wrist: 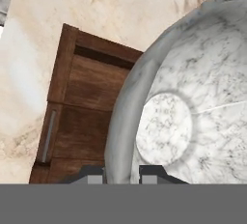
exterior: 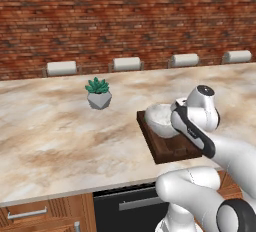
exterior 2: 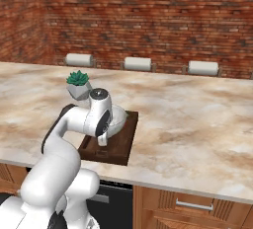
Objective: Place the two vegetables and bowl onto the tray for setting up a vegetable dip station.
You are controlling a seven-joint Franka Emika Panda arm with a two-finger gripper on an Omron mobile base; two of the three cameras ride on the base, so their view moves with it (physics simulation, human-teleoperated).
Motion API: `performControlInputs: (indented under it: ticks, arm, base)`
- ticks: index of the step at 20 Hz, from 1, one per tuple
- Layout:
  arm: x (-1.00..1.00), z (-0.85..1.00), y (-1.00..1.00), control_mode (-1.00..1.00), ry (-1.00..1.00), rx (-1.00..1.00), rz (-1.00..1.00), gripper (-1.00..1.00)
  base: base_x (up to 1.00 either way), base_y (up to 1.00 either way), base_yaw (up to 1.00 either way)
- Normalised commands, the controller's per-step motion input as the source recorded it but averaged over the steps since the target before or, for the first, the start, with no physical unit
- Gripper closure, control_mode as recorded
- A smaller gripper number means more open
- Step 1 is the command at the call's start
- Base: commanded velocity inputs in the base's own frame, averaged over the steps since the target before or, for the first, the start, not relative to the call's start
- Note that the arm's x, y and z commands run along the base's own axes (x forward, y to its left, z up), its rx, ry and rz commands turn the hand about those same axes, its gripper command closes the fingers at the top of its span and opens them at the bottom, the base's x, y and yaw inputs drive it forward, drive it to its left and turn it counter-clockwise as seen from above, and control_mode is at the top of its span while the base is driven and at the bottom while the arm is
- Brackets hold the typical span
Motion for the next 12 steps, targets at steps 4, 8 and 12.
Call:
performControlInputs:
  ticks: [4, 8, 12]
  arm:
    - [0.0, -0.31, 0.0, -1.0, 0.0, 0.0, 0.07, 1.0]
    - [0.03, -0.25, 0.0, -1.0, 0.0, 0.0, 0.06, 1.0]
    - [0.13, -0.18, -0.01, -1.0, 0.0, 0.0, 0.02, 1.0]
  base:
    - [0.0, 0.0, 0.0]
    - [0.0, 0.0, 0.0]
    - [0.0, 0.0, 0.0]
